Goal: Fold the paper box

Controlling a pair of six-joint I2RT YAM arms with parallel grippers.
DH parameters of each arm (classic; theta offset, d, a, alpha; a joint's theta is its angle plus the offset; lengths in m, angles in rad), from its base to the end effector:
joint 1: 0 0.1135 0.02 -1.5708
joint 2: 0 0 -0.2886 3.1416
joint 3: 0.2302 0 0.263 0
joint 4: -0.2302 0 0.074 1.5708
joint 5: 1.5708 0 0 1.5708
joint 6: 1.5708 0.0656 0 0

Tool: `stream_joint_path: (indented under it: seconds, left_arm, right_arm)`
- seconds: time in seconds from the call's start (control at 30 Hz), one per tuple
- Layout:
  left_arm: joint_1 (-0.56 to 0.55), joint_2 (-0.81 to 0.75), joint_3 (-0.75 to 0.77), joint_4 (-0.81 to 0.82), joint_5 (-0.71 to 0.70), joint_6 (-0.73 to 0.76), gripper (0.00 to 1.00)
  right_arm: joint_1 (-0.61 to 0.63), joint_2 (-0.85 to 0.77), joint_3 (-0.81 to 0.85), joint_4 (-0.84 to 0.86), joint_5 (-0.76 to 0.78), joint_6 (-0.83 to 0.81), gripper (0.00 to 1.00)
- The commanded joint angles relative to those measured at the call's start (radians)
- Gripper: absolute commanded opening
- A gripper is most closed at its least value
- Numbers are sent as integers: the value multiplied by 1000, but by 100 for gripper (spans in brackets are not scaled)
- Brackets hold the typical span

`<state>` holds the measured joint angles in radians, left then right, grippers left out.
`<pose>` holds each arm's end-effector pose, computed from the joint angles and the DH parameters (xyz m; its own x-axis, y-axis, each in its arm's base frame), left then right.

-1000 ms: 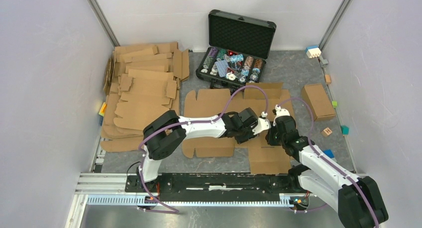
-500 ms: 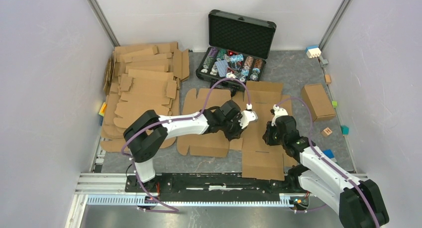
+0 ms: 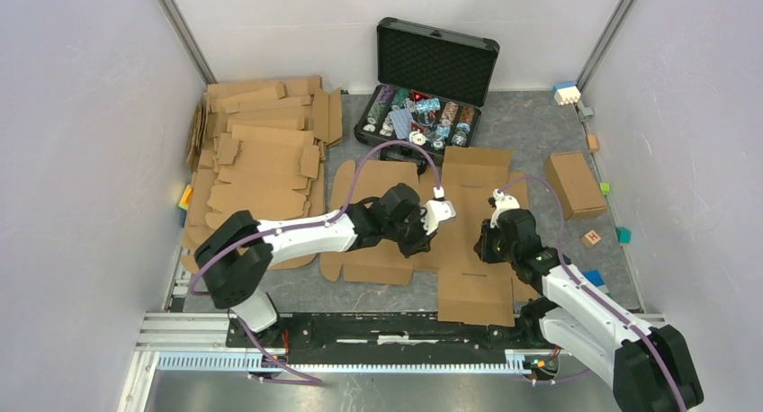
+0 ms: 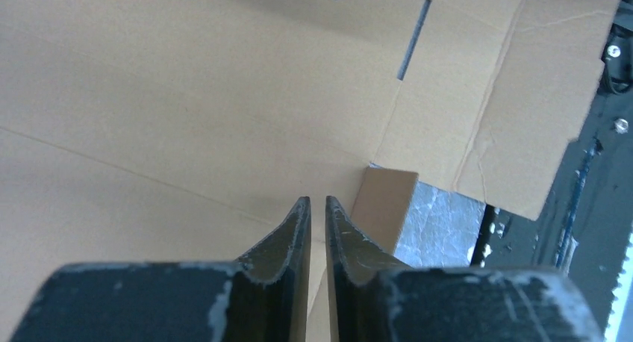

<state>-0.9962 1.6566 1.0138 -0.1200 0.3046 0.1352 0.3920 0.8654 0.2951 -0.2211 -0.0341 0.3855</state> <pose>0.1924 -0.3334 0.2012 -0.2483 0.6201 -0.7442 0.9608 0.2552 -0.1079 0.1645 0.0704 0.1462 -0.7610 0.0921 -0.6422 -0.1271 0.9495 0.2868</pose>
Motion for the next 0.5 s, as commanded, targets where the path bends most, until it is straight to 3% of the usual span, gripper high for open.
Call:
stream_joint_path:
  seconds: [0.0, 0.1, 0.17, 0.47]
  left_arm:
    - [-4, -156, -71, 110, 54, -23, 14]
    - [-8, -229, -123, 117, 165, -26, 3]
    - [-26, -252, -143, 100, 189, -27, 2]
    - [-156, -85, -93, -56, 58, -15, 2]
  right_arm:
    - [2, -10, 22, 32, -13, -16, 19]
    - [1, -7, 24, 31, -13, -20, 19]
    - [2, -5, 27, 29, -12, -22, 19]
    - [2, -6, 25, 34, -14, -21, 19]
